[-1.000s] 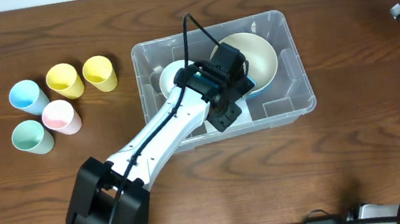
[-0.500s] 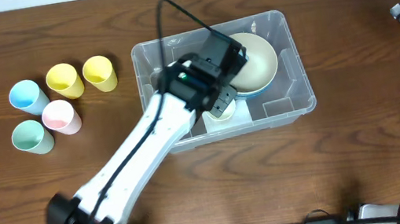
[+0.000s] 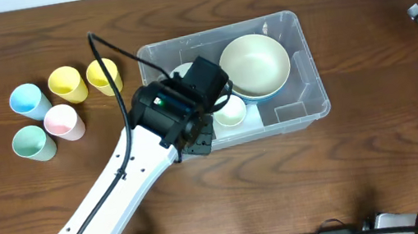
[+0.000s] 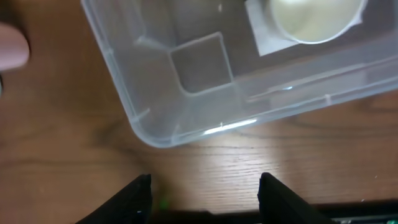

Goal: Pack container
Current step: 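Move the left gripper left toward the yellow cups, then grasp the right yellow cup with the left gripper and lift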

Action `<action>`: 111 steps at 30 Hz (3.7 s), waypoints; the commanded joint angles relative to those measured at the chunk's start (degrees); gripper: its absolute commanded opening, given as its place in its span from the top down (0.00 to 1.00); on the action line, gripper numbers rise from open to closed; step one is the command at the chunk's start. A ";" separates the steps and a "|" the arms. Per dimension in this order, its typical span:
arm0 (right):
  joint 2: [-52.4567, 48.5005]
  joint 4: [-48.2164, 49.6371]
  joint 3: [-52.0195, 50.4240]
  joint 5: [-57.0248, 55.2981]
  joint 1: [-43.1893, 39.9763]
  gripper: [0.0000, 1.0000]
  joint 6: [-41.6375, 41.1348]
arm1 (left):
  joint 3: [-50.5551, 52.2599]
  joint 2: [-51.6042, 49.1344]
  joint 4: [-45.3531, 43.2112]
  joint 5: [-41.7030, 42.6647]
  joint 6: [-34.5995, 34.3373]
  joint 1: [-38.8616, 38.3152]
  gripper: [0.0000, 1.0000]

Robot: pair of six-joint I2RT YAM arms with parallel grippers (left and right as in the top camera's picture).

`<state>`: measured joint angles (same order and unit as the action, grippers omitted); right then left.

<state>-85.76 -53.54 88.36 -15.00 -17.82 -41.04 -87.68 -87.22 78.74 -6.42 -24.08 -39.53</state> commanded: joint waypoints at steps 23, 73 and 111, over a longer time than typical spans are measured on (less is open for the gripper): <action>0.33 -0.07 0.46 -0.63 -0.17 0.01 -0.68 | 24.02 -0.02 -21.44 3.72 -10.32 -1.57 0.44; 0.33 -0.07 0.46 -0.63 -0.17 0.01 -0.68 | 2.64 2.19 -23.45 -3.17 6.95 35.71 0.19; 0.33 -0.07 0.46 -0.63 -0.17 0.01 -0.70 | 1.20 -18.34 -37.70 4.96 -30.49 40.85 0.18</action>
<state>-85.76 -53.54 88.36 -15.00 -17.82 -41.04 -85.56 -103.15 41.19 -2.81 -52.95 1.06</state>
